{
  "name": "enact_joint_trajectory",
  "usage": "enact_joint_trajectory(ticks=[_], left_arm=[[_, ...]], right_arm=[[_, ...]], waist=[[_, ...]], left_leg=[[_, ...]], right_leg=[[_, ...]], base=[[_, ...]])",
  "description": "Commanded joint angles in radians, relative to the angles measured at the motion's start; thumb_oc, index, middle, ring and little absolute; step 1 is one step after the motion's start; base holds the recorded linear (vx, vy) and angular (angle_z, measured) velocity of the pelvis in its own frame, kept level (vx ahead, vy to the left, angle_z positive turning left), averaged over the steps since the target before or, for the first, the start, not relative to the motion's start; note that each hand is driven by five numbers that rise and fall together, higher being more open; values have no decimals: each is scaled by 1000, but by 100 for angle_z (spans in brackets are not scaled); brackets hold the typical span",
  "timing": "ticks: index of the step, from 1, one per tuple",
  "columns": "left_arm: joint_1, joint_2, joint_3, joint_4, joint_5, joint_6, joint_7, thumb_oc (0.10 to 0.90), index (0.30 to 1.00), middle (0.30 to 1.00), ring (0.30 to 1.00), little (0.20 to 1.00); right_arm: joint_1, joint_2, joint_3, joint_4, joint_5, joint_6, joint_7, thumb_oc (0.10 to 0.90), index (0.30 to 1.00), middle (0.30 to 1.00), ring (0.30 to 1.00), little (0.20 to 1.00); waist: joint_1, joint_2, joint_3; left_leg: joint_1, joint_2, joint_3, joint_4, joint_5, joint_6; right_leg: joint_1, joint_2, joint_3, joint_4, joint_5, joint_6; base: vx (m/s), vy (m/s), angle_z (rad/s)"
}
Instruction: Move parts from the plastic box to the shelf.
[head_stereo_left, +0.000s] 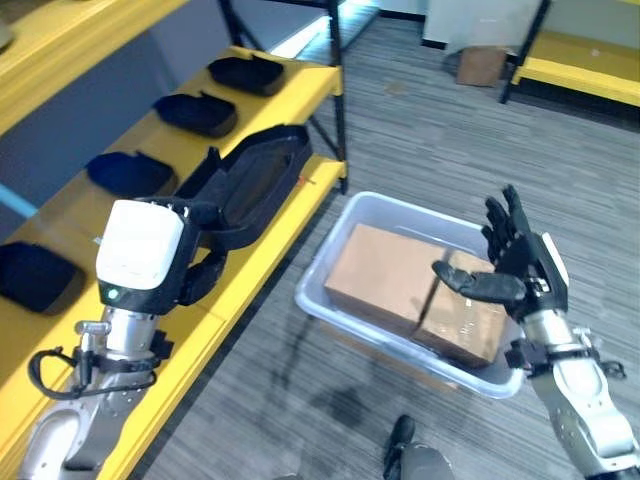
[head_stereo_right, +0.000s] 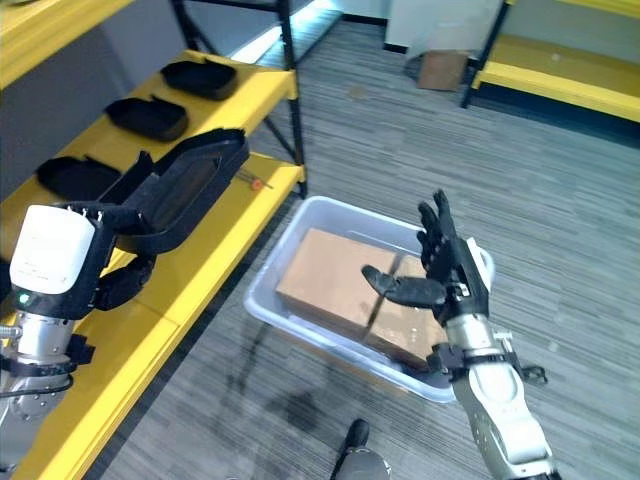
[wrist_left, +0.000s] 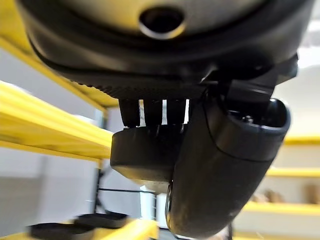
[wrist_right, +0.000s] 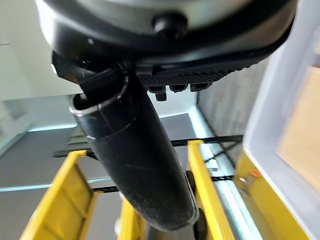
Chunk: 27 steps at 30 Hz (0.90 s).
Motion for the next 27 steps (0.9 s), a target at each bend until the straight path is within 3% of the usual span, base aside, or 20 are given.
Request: enact_joint_trajectory(ticks=[1, 5, 10, 14, 15, 17, 18, 23, 25, 26, 27], left_arm=[[-49, 33, 120, -77, -52, 21, 85, 400, 300, 300, 300, 300], [-51, 57, 118, -63, -33, 29, 98, 400, 300, 300, 300, 300], [-54, 99, 138, -66, 6, 45, 131, 400, 300, 300, 300, 300], [-66, 128, 132, -70, 24, 54, 129, 400, 300, 300, 300, 300], [-76, 132, 126, -74, 21, 54, 129, 400, 300, 300, 300, 300], [-90, 139, 114, -72, 10, 50, 133, 400, 300, 300, 300, 300], [-102, 137, 100, -68, -1, 46, 132, 400, 300, 300, 300, 300], [-122, 127, 60, -59, -29, 27, 91, 400, 300, 300, 300, 300], [-121, 131, 53, -58, -19, 28, 86, 400, 300, 300, 300, 300], [-121, 131, 53, -59, -18, 28, 86, 400, 300, 300, 300, 300], [-122, 139, 51, -62, -7, 27, 82, 400, 300, 300, 300, 300]], right_arm=[[-64, 15, -18, -80, 66, -96, 36, 900, 1000, 1000, 1000, 1000], [-48, 42, -15, -75, 81, -88, 44, 900, 1000, 1000, 1000, 1000], [-42, 88, 19, -63, 71, -82, 48, 900, 1000, 1000, 1000, 1000], [-28, 108, 27, -60, 53, -77, 46, 900, 1000, 1000, 1000, 1000], [-29, 113, 28, -59, 55, -78, 42, 900, 1000, 1000, 1000, 1000], [-32, 117, 28, -63, 50, -83, 38, 900, 1000, 1000, 1000, 1000], [-27, 113, 18, -68, 45, -84, 40, 900, 1000, 1000, 1000, 1000], [3, 105, -26, -71, 49, -86, 51, 900, 1000, 1000, 1000, 1000], [15, 96, -36, -74, 52, -94, 52, 900, 1000, 1000, 1000, 1000], [15, 96, -36, -74, 52, -95, 52, 900, 1000, 1000, 1000, 1000], [22, 91, -34, -83, 54, -101, 53, 900, 1000, 1000, 1000, 1000]], waist=[[23, -7, -132], [43, -18, -139], [83, -49, -142], [84, -69, -141], [73, -75, -132], [49, -77, -111], [38, -80, -102], [7, -94, -127], [-7, -107, -143], [-5, -106, -145], [-12, -113, -152]], left_leg=[[-42, 2, -27, -39, -96, 52], [-60, -49, -65, -77, -102, 77], [-79, -189, -127, -77, -152, 157], [-79, -234, -160, -77, -155, 181], [-79, -238, -173, -77, -152, 188], [-76, -231, -185, -77, -142, 196], [-90, -230, -176, -77, -115, 202], [-118, -232, -208, -77, -78, 210], [-131, -242, -217, -77, -70, 206], [-137, -240, -215, -77, -64, 206], [-149, -251, -223, -77, -58, 200]], right_leg=[[17, 10, 35, -19, -81, 69], [22, -44, 10, -28, -20, 114], [51, -176, -15, -61, 116, 206], [59, -219, -13, -39, 139, 226], [47, -220, 27, -10, 157, 229], [10, -164, 153, 56, 100, 198], [-18, -113, 208, 95, 62, 157], [-36, 114, 352, 143, -109, 82], [-36, 204, 421, 106, -131, 55], [-39, 206, 422, 98, -120, 53], [-28, 236, 476, 43, -113, 43]], base=[[-7, 194, 49], [-56, 277, 33], [-51, 378, 53], [-32, 226, 42], [-49, 167, 3], [-121, 151, 33], [-124, 129, 56], [-9, 47, 10], [21, -18, 37], [-3, -32, 45], [-7, -31, 16]])
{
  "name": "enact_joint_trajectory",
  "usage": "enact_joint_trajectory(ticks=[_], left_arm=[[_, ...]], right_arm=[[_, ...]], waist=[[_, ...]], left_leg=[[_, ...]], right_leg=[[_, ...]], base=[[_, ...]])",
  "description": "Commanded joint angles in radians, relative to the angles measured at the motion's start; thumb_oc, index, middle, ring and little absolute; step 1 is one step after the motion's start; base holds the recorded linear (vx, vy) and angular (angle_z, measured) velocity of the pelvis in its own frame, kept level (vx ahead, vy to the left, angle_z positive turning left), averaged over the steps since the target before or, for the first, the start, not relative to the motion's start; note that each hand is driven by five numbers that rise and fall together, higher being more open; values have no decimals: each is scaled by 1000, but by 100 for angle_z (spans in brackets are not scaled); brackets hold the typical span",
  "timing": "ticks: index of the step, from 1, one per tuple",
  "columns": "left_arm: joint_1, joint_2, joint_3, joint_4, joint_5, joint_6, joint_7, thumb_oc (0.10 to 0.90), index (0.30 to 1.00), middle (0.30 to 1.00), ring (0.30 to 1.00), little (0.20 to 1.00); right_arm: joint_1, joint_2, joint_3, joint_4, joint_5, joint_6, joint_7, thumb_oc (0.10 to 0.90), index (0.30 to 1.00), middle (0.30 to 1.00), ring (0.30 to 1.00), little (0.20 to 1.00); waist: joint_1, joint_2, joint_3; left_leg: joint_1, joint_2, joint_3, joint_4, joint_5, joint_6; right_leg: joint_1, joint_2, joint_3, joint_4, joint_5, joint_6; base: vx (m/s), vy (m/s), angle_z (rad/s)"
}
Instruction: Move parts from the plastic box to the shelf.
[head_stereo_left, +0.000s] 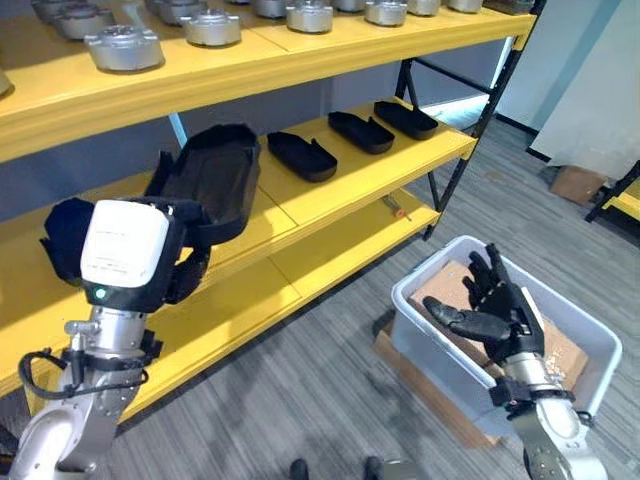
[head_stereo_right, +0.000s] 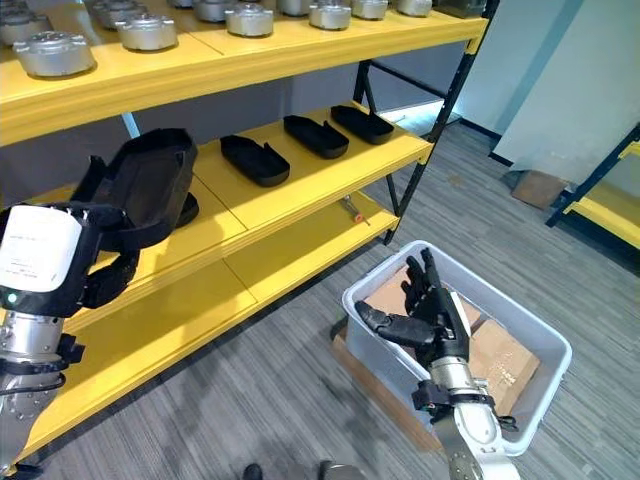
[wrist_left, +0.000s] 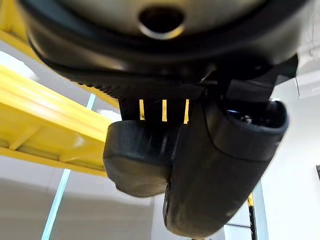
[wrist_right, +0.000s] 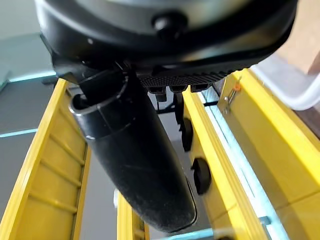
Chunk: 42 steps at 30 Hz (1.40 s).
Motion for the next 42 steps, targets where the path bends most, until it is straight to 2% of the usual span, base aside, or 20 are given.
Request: enact_joint_trajectory(ticks=[1, 5, 10, 12, 13, 15, 16, 17, 18, 19, 20, 21, 22, 24, 25, 28, 31, 34, 40, 42], left_arm=[[-140, 49, 68, -86, 2, -35, 65, 400, 300, 300, 300, 300], [-85, 14, 82, -109, -26, -57, 50, 400, 300, 300, 300, 300], [-27, 17, 111, -139, -49, -72, 22, 400, 300, 300, 300, 300], [-39, 23, 111, -143, -63, -75, 17, 400, 300, 300, 300, 300], [-77, 28, 99, -141, -72, -69, 14, 400, 300, 300, 300, 300], [-89, 37, 94, -143, -76, -75, 7, 400, 300, 300, 300, 300], [-97, 53, 99, -141, -71, -78, 17, 400, 300, 300, 300, 300], [-99, 54, 98, -140, -71, -79, 18, 400, 300, 300, 300, 300], [-98, 55, 102, -138, -75, -75, 29, 400, 300, 300, 300, 300], [-106, 39, 103, -125, -100, -63, 48, 400, 300, 300, 300, 300], [-105, 25, 112, -116, -104, -52, 67, 400, 300, 300, 300, 300], [-103, 24, 113, -117, -104, -52, 69, 400, 300, 300, 300, 300], [-104, 4, 111, -106, -120, -45, 78, 400, 300, 300, 300, 300], [-122, -3, 92, -102, -113, -44, 84, 400, 300, 300, 300, 300], [-137, 3, 71, -100, -109, -49, 82, 400, 300, 300, 300, 300], [-144, 9, 57, -98, -108, -51, 96, 400, 300, 300, 300, 300], [-154, 28, 58, -107, -104, -42, 118, 400, 300, 300, 300, 300], [-171, 63, 57, -110, -81, -26, 142, 400, 300, 300, 300, 300], [-167, 79, 60, -118, -66, -17, 150, 400, 300, 300, 300, 300], [-152, 79, 70, -123, -70, -11, 146, 400, 300, 300, 300, 300]], right_arm=[[-79, -56, -39, -102, -1, -122, 20, 900, 1000, 1000, 1000, 1000], [-64, -70, -38, -111, 16, -114, 32, 900, 1000, 1000, 1000, 1000], [-60, -96, -46, -122, 31, -110, 48, 900, 1000, 1000, 1000, 1000], [-79, -113, -52, -121, 23, -117, 39, 900, 1000, 1000, 1000, 1000], [-92, -125, -77, -117, 20, -130, 24, 900, 1000, 1000, 1000, 1000], [-98, -127, -79, -110, 14, -130, 14, 900, 1000, 1000, 1000, 1000], [-102, -126, -81, -104, 6, -131, 5, 900, 1000, 1000, 1000, 1000], [-103, -125, -81, -104, 6, -131, 5, 900, 1000, 1000, 1000, 1000], [-100, -122, -82, -101, 11, -128, 4, 900, 1000, 1000, 1000, 1000], [-89, -112, -86, -99, 22, -132, -6, 900, 1000, 1000, 1000, 1000], [-85, -109, -88, -99, 25, -135, -9, 900, 1000, 1000, 1000, 1000], [-84, -111, -88, -99, 26, -136, -9, 900, 1000, 1000, 1000, 1000], [-78, -111, -96, -96, 36, -140, -25, 900, 1000, 1000, 1000, 1000], [-63, -112, -118, -108, 34, -151, -32, 900, 1000, 1000, 1000, 1000], [-56, -107, -125, -112, 26, -152, -39, 900, 1000, 1000, 1000, 1000], [-60, -94, -117, -119, 19, -151, -47, 900, 1000, 1000, 1000, 1000], [-81, -76, -86, -123, 6, -135, -48, 900, 1000, 1000, 1000, 1000], [-116, -57, -59, -120, -29, -128, -56, 900, 1000, 1000, 1000, 1000], [-142, -26, -26, -113, -44, -122, -65, 900, 1000, 1000, 1000, 1000], [-159, -16, 5, -107, -40, -119, -57, 900, 1000, 1000, 1000, 1000]], waist=[[-23, 7, -83], [-9, 15, -106], [4, 24, -95], [13, 23, -62], [-20, 16, -39], [-26, 14, -32], [-21, 3, -27], [-21, 0, -26], [-19, -5, -31], [-17, -10, -37], [-13, -10, -39], [-18, -4, -42], [-21, 10, -45], [-29, 49, -61], [-27, 60, -67], [-15, 47, -64], [3, 19, -60], [18, -24, -57], [39, -36, -52], [56, -27, -30]], left_leg=[[25, -47, 20, -36, -66, 20], [30, -38, 28, -36, -66, 12], [52, -34, 9, -34, -61, 12], [-2, -47, 5, 62, -71, 2], [-47, 6, 123, 166, -114, -24], [-55, 29, 147, 174, -118, -28], [-50, 96, 152, 186, -125, -43], [-53, 95, 153, 185, -118, -44], [-48, 139, 130, 176, -104, -54], [-49, 249, 83, 134, -31, -76], [-47, 308, 72, 107, 17, -88], [-40, 315, 68, 83, 33, -95], [-35, 384, 73, 24, 113, -116], [-29, 414, 129, -36, 128, -164], [-25, 387, 125, -36, 92, -176], [-15, 334, 109, -36, 57, -159], [-1, 262, 118, -26, 4, -123], [6, 153, 131, 1, -62, -57], [43, 59, 138, -27, -96, 8], [67, 43, 148, -35, -116, 31]], right_leg=[[-16, 33, -2, -63, 40, 16], [54, 41, -3, -187, 75, 11], [90, 38, -31, -210, 72, 1], [85, 21, -43, -201, 74, -6], [72, -11, -88, -186, 73, -11], [63, -20, -94, -184, 80, -11], [67, -37, -97, -183, 81, -6], [65, -38, -97, -185, 86, -7], [67, -50, -96, -184, 86, -2], [51, -77, -105, -164, 74, 7], [44, -94, -112, -150, 65, 20], [38, -88, -118, -140, 58, 17], [25, -107, -124, -102, 32, 33], [10, -130, -150, -49, 8, 54], [17, -154, -161, -48, 23, 66], [44, -194, -157, -70, 53, 96], [57, -257, -140, -79, 109, 140], [44, -347, -101, -72, 226, 185], [4, -413, -94, -12, 332, 182], [-29, -419, -136, 85, 313, 169]], base=[[12, -48, 12], [49, -88, -4], [32, -67, 16], [-159, 27, 29], [-193, 68, 60], [-116, 81, 137], [-78, 74, 113], [-32, 90, 49], [-16, 135, 8], [9, 245, 15], [0, 187, 20], [36, 295, 24], [41, 393, 26], [71, 531, 37], [75, 346, 30], [95, 319, 31], [97, 311, 22], [77, 383, 3], [54, 287, -6], [34, 302, -47]])
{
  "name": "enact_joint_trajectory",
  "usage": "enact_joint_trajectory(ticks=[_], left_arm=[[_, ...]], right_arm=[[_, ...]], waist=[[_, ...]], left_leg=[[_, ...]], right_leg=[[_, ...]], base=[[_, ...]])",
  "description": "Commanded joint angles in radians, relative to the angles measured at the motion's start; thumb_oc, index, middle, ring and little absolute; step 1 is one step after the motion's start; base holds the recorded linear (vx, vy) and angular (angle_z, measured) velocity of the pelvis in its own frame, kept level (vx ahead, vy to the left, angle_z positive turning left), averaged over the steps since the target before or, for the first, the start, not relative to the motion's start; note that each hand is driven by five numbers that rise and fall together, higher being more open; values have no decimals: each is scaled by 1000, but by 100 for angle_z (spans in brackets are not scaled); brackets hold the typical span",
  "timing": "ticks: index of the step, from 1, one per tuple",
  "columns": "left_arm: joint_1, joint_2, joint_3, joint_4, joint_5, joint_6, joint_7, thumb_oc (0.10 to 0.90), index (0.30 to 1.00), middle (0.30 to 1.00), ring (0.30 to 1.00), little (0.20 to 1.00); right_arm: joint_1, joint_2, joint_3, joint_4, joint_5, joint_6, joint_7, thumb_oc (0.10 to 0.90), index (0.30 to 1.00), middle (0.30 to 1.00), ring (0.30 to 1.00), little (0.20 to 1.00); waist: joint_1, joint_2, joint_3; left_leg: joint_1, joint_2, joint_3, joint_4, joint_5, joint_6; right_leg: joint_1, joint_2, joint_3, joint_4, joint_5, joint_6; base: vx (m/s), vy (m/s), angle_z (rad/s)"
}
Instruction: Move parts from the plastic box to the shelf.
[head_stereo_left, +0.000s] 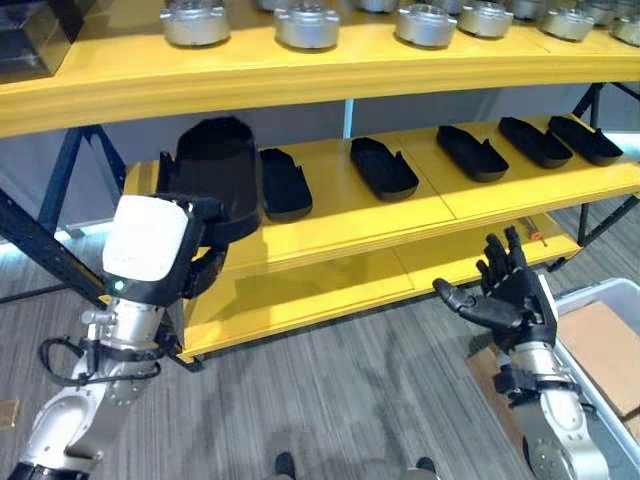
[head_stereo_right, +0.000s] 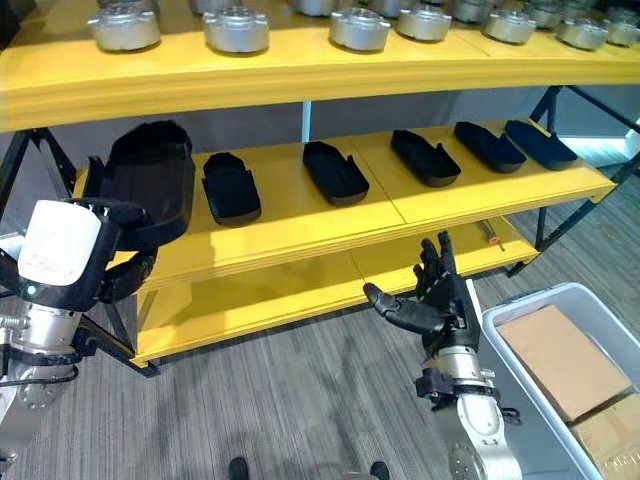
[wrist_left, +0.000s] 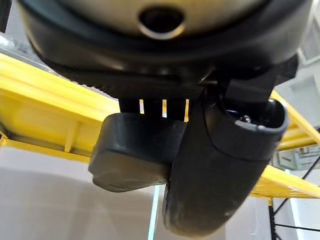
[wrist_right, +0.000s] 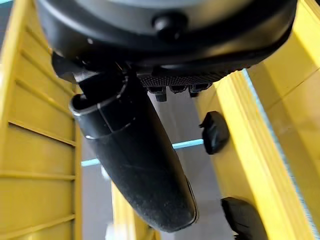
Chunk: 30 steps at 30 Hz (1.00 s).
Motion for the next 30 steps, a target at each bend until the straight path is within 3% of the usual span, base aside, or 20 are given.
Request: enact_joint_trajectory(ticks=[1, 3, 5, 7, 9, 10, 11, 16, 17, 19, 20, 21, 23, 26, 27, 28, 29, 30], left_arm=[[-77, 24, 143, -148, -24, -3, 108, 400, 300, 300, 300, 300], [-71, 7, 139, -146, -35, -15, 90, 400, 300, 300, 300, 300], [-58, -29, 137, -132, -38, -15, 73, 400, 300, 300, 300, 300], [-56, -43, 131, -128, -32, -11, 70, 400, 300, 300, 300, 300], [-56, -58, 119, -125, -18, -18, 60, 400, 300, 300, 300, 300], [-57, -59, 118, -125, -17, -18, 60, 400, 300, 300, 300, 300], [-61, -63, 97, -124, 2, -31, 51, 400, 300, 300, 300, 300], [-23, -91, 97, -126, -1, -41, 32, 400, 300, 300, 300, 300], [-30, -96, 85, -124, -12, -43, 29, 400, 300, 300, 300, 300], [-36, -100, 80, -124, -23, -45, 25, 400, 300, 300, 300, 300], [-39, -106, 73, -137, -38, -55, 17, 400, 300, 300, 300, 300], [-40, -106, 73, -137, -39, -55, 16, 400, 300, 300, 300, 300], [-39, -111, 73, -145, -50, -59, 14, 400, 300, 300, 300, 300], [-32, -114, 79, -145, -52, -56, 16, 400, 300, 300, 300, 300], [-13, -120, 92, -146, -58, -57, 24, 400, 300, 300, 300, 300], [-9, -120, 94, -148, -58, -57, 24, 400, 300, 300, 300, 300], [2, -130, 108, -146, -77, -55, 48, 400, 300, 300, 300, 300], [6, -135, 116, -144, -85, -54, 53, 400, 300, 300, 300, 300]], right_arm=[[-104, -55, -12, -63, -20, -99, 15, 900, 1000, 1000, 1000, 1000], [-95, -61, -19, -68, -13, -98, 30, 900, 1000, 1000, 1000, 1000], [-96, -78, -12, -70, 5, -107, 44, 900, 1000, 1000, 1000, 1000], [-97, -85, -7, -70, 7, -112, 49, 900, 1000, 1000, 1000, 1000], [-80, -106, -26, -84, 0, -117, 55, 900, 1000, 1000, 1000, 1000], [-78, -107, -27, -86, 0, -116, 55, 900, 1000, 1000, 1000, 1000], [-71, -123, -31, -80, 8, -115, 58, 900, 1000, 1000, 1000, 1000], [-44, -140, -66, -84, 12, -111, 64, 900, 1000, 1000, 1000, 1000], [-36, -145, -84, -76, 20, -117, 63, 900, 1000, 1000, 1000, 1000], [-31, -146, -94, -76, 22, -117, 65, 900, 1000, 1000, 1000, 1000], [-25, -162, -98, -78, 32, -116, 76, 900, 1000, 1000, 1000, 1000], [-25, -162, -100, -78, 33, -116, 77, 900, 1000, 1000, 1000, 1000], [-29, -170, -98, -78, 36, -114, 80, 900, 1000, 1000, 1000, 1000], [-33, -171, -97, -75, 31, -113, 77, 900, 1000, 1000, 1000, 1000], [-28, -170, -100, -77, 29, -111, 78, 900, 1000, 1000, 1000, 1000], [-27, -170, -99, -78, 29, -111, 77, 900, 1000, 1000, 1000, 1000], [-21, -165, -93, -74, 36, -111, 74, 900, 1000, 1000, 1000, 1000], [-19, -163, -89, -69, 35, -109, 69, 900, 1000, 1000, 1000, 1000]], waist=[[-22, 44, -24], [-39, 46, -27], [-40, 43, -29], [-44, 43, -34], [-60, 41, -42], [-59, 40, -41], [-65, 37, -50], [-52, 42, -52], [-53, 40, -45], [-58, 42, -38], [-55, 41, -12], [-57, 42, -10], [-52, 45, 10], [-52, 50, 18], [-51, 45, 20], [-50, 43, 19], [-42, 28, 22], [-43, 26, 19]], left_leg=[[59, 23, -78, -52, -98, 48], [64, 23, -77, -52, -96, 47], [63, 14, -72, -52, -91, 40], [61, 12, -75, -52, -94, 36], [63, 3, -102, -52, -97, 32], [60, 1, -101, -52, -91, 32], [63, -2, -112, -49, -90, 29], [58, -2, -123, 15, -115, 22], [29, 15, -126, 83, -137, 1], [8, 17, -135, 127, -149, -8], [-46, 6, -134, 252, -164, -35], [-57, 8, -136, 272, -172, -36], [-105, 11, -134, 379, -155, -61], [-127, 42, -128, 404, -138, -74], [-131, 95, -122, 356, -127, -75], [-122, 93, -119, 343, -122, -76], [-122, 174, -148, 252, -87, -76], [-103, 211, -158, 175, -39, -80]], right_leg=[[-55, 119, -7, 199, -155, -14], [-85, 253, 36, 172, -249, -37], [-118, 396, 22, 84, -288, -81], [-109, 431, 18, 26, -284, -100], [-74, 462, 96, -37, -296, -117], [-74, 461, 96, -43, -288, -118], [-47, 497, 164, -68, -280, -133], [3, 484, 112, -103, -275, -139], [30, 477, 67, -122, -280, -147], [37, 476, 52, -121, -287, -155], [54, 462, 27, -123, -298, -169], [54, 463, 24, -123, -299, -169], [63, 456, 11, -122, -306, -180], [73, 454, -2, -129, -312, -182], [84, 436, -8, -135, -311, -174], [86, 435, -7, -136, -310, -174], [85, 399, -4, -141, -305, -153], [80, 391, -5, -143, -309, -147]], base=[[54, 335, -75], [82, 125, -15], [66, 33, 15], [58, -7, -6], [84, -5, 31], [110, -40, 50], [103, -79, 39], [108, -98, 15], [71, -155, 35], [48, -142, 55], [10, -92, 65], [25, -110, 57], [-2, -35, 35], [41, 2, 22], [63, 32, 20], [114, 133, 8], [88, 114, 9], [154, 235, -9]])
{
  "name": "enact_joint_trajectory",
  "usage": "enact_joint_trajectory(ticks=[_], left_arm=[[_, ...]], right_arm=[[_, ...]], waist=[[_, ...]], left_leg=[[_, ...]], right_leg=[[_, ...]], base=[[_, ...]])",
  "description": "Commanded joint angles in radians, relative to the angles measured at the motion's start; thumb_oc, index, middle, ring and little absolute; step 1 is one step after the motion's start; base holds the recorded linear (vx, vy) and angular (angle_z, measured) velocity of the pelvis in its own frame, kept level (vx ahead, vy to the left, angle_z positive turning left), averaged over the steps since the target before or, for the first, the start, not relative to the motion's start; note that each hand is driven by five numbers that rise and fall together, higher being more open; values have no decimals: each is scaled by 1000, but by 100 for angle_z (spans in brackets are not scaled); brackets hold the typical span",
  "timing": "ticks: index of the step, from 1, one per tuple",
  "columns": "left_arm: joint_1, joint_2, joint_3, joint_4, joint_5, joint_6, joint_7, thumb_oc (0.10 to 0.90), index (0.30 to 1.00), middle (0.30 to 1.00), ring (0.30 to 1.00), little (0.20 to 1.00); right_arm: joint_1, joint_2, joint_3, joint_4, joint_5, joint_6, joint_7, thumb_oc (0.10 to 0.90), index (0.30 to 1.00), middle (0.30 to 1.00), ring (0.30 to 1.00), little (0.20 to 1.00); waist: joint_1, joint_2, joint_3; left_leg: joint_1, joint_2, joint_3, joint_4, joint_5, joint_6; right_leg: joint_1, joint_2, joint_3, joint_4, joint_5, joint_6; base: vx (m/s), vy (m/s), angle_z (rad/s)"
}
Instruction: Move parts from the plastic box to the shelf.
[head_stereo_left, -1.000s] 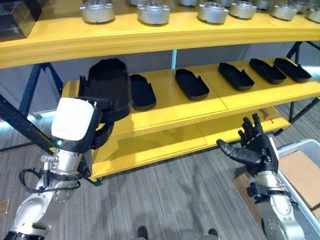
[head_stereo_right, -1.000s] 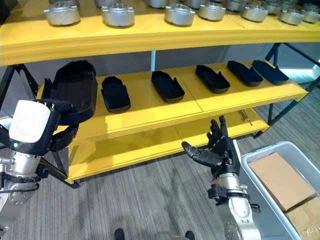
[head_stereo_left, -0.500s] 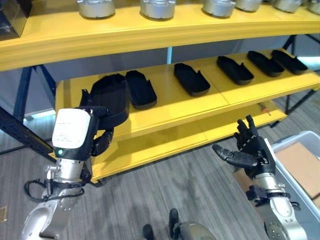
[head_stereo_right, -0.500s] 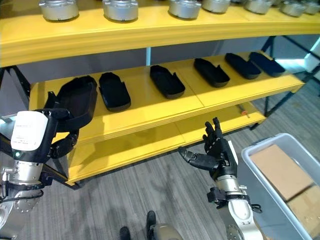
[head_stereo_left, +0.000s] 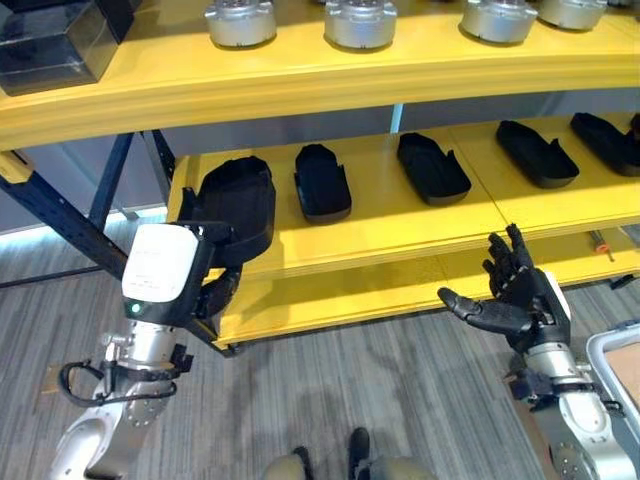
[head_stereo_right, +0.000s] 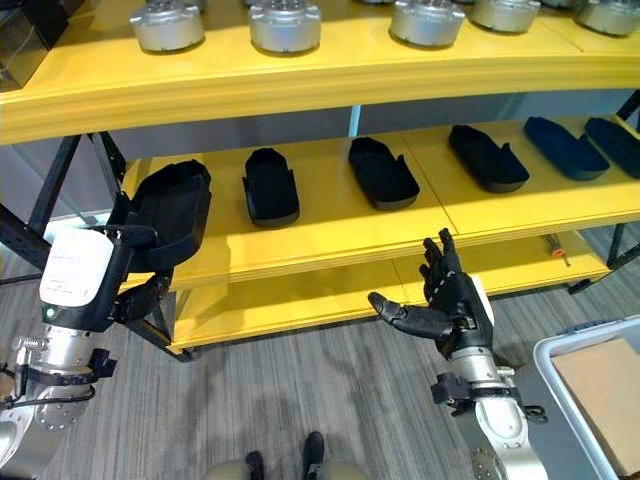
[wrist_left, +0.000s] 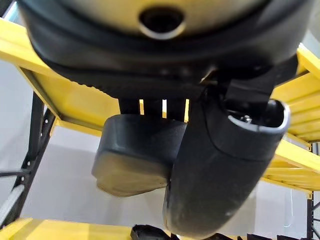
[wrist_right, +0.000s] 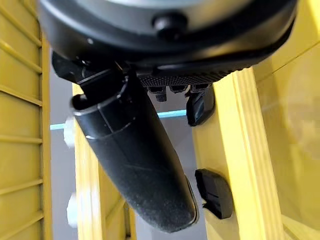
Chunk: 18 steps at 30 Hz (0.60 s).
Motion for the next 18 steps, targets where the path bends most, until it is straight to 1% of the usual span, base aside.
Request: enact_joint_trajectory(ticks=[1, 2, 3, 4, 5, 6, 7, 8, 9, 11, 13, 14, 18], left_arm=[[-57, -5, 125, -122, -93, -26, 110, 400, 300, 300, 300, 300], [-59, -11, 121, -120, -101, -28, 113, 400, 300, 300, 300, 300], [-54, -17, 124, -123, -103, -32, 109, 400, 300, 300, 300, 300], [-53, -13, 117, -128, -98, -35, 101, 400, 300, 300, 300, 300], [-55, -11, 110, -128, -96, -34, 98, 400, 300, 300, 300, 300], [-56, -7, 105, -126, -91, -32, 101, 400, 300, 300, 300, 300], [-62, 4, 101, -126, -89, -32, 106, 400, 300, 300, 300, 300], [-69, 12, 98, -125, -84, -31, 112, 400, 300, 300, 300, 300], [-83, 23, 88, -119, -84, -28, 115, 400, 300, 300, 300, 300], [-99, 46, 76, -108, -81, -25, 119, 400, 300, 300, 300, 300], [-137, 94, 54, -80, -46, -2, 124, 400, 300, 300, 300, 300], [-138, 94, 53, -78, -45, -2, 125, 400, 300, 300, 300, 300], [-161, 96, 35, -51, -28, 20, 136, 400, 300, 300, 300, 300]], right_arm=[[-64, -41, -28, -64, 38, -109, -5, 900, 1000, 1000, 1000, 1000], [-66, -51, -32, -64, 35, -114, -12, 900, 1000, 1000, 1000, 1000], [-62, -53, -30, -65, 34, -114, -4, 900, 1000, 1000, 1000, 1000], [-54, -49, -28, -71, 32, -112, 4, 900, 1000, 1000, 1000, 1000], [-52, -46, -24, -73, 32, -109, 4, 900, 1000, 1000, 1000, 1000], [-49, -31, -10, -75, 36, -101, 12, 900, 1000, 1000, 1000, 1000], [-40, -22, -2, -83, 34, -95, 19, 900, 1000, 1000, 1000, 1000], [-35, -17, 2, -82, 32, -91, 19, 900, 1000, 1000, 1000, 1000], [-29, -5, 3, -82, 29, -84, 17, 900, 1000, 1000, 1000, 1000], [-27, 2, 13, -82, 30, -82, 18, 900, 1000, 1000, 1000, 1000], [-23, 13, 26, -90, 27, -72, 29, 900, 1000, 1000, 1000, 1000], [-23, 14, 26, -90, 27, -72, 29, 900, 1000, 1000, 1000, 1000], [-23, 20, 41, -92, 37, -70, 25, 900, 1000, 1000, 1000, 1000]], waist=[[-1, -2, -66], [-8, 19, -76], [-9, 36, -83], [-6, 55, -95], [-4, 58, -99], [1, 56, -97], [1, 45, -99], [2, 40, -98], [1, 27, -100], [0, 18, -102], [-3, -10, -109], [-2, -11, -110], [-2, -32, -105]], left_leg=[[42, 131, -48, -179, 163, -16], [52, 158, -36, -276, 233, -43], [82, 165, -14, -301, 214, -53], [96, 148, -25, -306, 198, -67], [110, 132, -25, -302, 182, -62], [128, 99, -7, -296, 161, -54], [146, 74, 24, -296, 141, -46], [156, 56, 34, -299, 129, -37], [160, 34, 56, -298, 115, -24], [160, 17, 68, -296, 103, -13], [152, -6, 90, -304, 93, 2], [151, -6, 90, -303, 93, 3], [140, -7, 96, -305, 94, 4]], right_leg=[[75, -80, 71, -53, -25, 131], [82, -82, 73, -57, -35, 145], [87, -79, 77, -56, -43, 151], [101, -88, 84, -59, -37, 156], [109, -100, 87, -58, -33, 161], [124, -130, 94, -54, -25, 175], [128, -159, 100, -46, -19, 193], [124, -174, 108, -44, -15, 206], [122, -197, 117, -45, -8, 222], [114, -217, 118, -47, 0, 237], [95, -243, 120, -55, 19, 262], [95, -244, 120, -56, 20, 263], [83, -248, 115, -70, 30, 269]], base=[[187, 263, -10], [201, 314, -19], [229, 343, -16], [201, 297, -25], [254, 397, -34], [240, 408, -41], [220, 417, -33], [174, 377, -14], [108, 281, -5], [82, 226, -7], [77, 200, -9], [41, 99, -8], [0, 17, -5]])
